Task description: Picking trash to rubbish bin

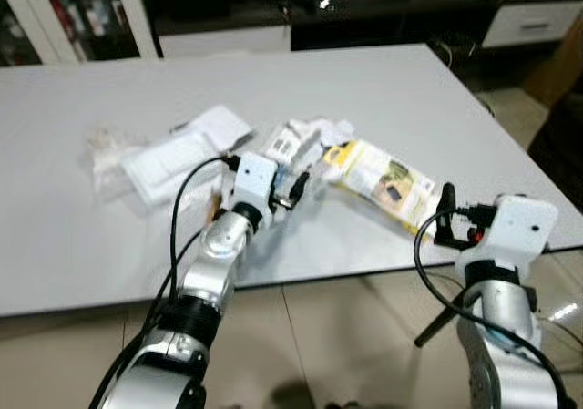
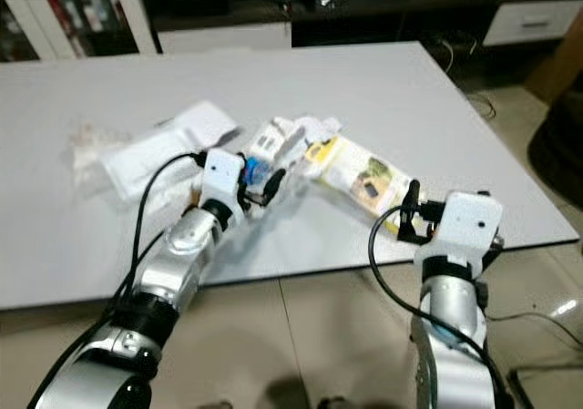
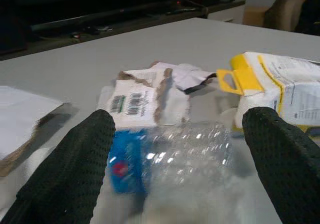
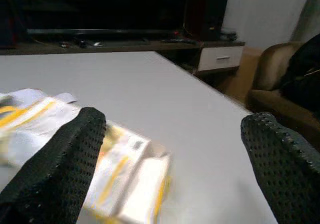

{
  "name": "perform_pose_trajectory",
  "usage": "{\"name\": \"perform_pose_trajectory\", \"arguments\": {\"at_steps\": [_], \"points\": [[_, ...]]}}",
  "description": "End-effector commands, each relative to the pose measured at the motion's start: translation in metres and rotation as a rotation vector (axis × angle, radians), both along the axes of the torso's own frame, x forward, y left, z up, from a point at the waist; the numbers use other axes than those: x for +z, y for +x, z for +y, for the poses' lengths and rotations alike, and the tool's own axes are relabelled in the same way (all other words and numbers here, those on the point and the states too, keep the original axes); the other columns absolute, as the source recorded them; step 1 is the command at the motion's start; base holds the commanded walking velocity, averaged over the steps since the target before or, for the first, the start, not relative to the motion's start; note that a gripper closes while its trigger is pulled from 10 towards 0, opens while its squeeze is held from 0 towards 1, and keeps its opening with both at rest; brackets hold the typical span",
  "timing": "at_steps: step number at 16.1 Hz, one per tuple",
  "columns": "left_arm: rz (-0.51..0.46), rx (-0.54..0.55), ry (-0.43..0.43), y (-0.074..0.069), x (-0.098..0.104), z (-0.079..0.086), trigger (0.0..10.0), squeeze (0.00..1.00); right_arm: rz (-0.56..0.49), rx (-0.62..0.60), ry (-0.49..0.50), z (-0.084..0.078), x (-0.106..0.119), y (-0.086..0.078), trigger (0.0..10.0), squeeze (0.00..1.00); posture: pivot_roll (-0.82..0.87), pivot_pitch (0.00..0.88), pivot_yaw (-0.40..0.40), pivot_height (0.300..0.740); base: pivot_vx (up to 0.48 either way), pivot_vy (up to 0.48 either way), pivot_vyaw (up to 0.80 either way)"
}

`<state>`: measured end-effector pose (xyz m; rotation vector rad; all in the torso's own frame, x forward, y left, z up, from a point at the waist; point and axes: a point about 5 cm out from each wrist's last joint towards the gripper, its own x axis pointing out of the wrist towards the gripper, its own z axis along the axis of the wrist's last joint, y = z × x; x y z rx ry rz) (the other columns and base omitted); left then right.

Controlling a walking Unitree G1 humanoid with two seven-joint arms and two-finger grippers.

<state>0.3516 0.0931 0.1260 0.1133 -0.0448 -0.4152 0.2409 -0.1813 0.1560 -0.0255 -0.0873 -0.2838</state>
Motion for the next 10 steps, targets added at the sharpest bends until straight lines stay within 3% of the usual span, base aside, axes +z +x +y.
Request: {"name": "perform_pose_trajectory", "arguments": {"at_steps": [1, 6, 10], "points": [[-0.002, 0.013, 0.015, -0.001, 0.0, 0.004, 10.0, 0.0, 0.0, 0.001, 0.021, 0.0, 0.003, 0.001, 10.0, 0.0, 0.06, 0.08, 0.0, 0.74, 0.0, 0.0, 0.0], [0.037, -0.027, 0.021, -0.009, -0.007, 0.007, 10.0, 0.0, 0.045, 0.002, 0.042, -0.001, -0.007, -0.002, 10.0, 0.0, 0.07, 0.085, 0.003, 0.74, 0.0, 0.0, 0.0], [0.072, 0.079, 0.088, -0.019, -0.027, 0.045, 10.0, 0.0, 0.086, -0.009, 0.047, -0.004, -0.015, -0.005, 10.0, 0.0, 0.08, 0.089, 0.006, 0.74, 0.0, 0.0, 0.0]]}}
